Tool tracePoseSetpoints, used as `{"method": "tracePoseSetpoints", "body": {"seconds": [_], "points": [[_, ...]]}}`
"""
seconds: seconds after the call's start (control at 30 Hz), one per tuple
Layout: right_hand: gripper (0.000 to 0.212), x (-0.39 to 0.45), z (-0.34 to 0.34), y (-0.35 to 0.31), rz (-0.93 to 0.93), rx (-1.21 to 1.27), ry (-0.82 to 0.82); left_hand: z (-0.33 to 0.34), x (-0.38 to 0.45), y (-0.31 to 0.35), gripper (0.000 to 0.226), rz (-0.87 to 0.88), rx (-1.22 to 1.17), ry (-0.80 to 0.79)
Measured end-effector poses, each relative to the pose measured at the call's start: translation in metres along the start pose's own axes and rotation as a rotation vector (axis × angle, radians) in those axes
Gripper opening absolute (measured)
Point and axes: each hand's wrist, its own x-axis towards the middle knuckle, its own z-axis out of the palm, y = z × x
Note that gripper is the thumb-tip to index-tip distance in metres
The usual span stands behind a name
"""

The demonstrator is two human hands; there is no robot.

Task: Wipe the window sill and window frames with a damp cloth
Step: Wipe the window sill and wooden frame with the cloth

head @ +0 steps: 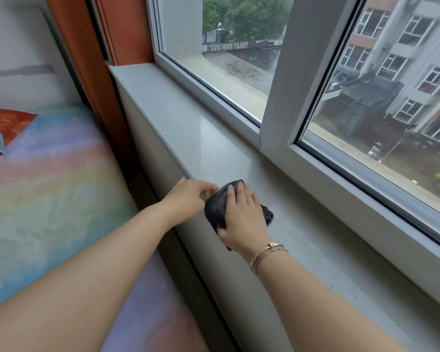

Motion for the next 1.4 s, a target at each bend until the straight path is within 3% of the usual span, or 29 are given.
{"method": "tracePoseSetpoints", "body": {"seconds": [0.13,0.27,0.47,0.6,0.73,1.0,1.23,1.33,1.4], "points": [[0.090,0.024,0.006,-0.009,-0.006,0.019,0.007,-0.010,0.013,0.001,0.069,0.017,-0.070,0.023],[0.090,-0.041,-0.002,0.022,-0.025,0.063,0.037,-0.001,0.020,-0.006,0.070,0.015,-0.068,0.025],[0.123,-0.073,-0.028,0.091,0.218,-0.002,-0.079,-0.008,0.029,0.007,0.049,0.024,0.028,0.003],[0.102,-0.023,-0.024,0.099,0.241,0.000,-0.028,-0.024,0.034,0.017,0.061,0.009,0.180,-0.111],[0.078,0.009,-0.023,0.108,0.104,0.006,-0.028,-0.026,0.035,0.018,0.074,0.003,0.267,-0.191],[0.078,-0.077,-0.031,0.164,0.056,-0.002,-0.130,-0.028,0.023,0.043,0.058,-0.006,0.326,-0.156],[0.076,0.025,-0.021,0.112,0.045,-0.011,-0.017,-0.039,0.040,0.032,0.040,0.059,0.385,-0.114],[0.075,0.049,-0.016,0.104,0.054,-0.025,-0.050,-0.040,0.057,0.015,0.023,0.129,0.299,-0.025],[0.075,0.049,-0.017,0.104,0.079,-0.016,-0.093,-0.035,0.066,0.009,0.024,0.188,0.158,-0.045]]}}
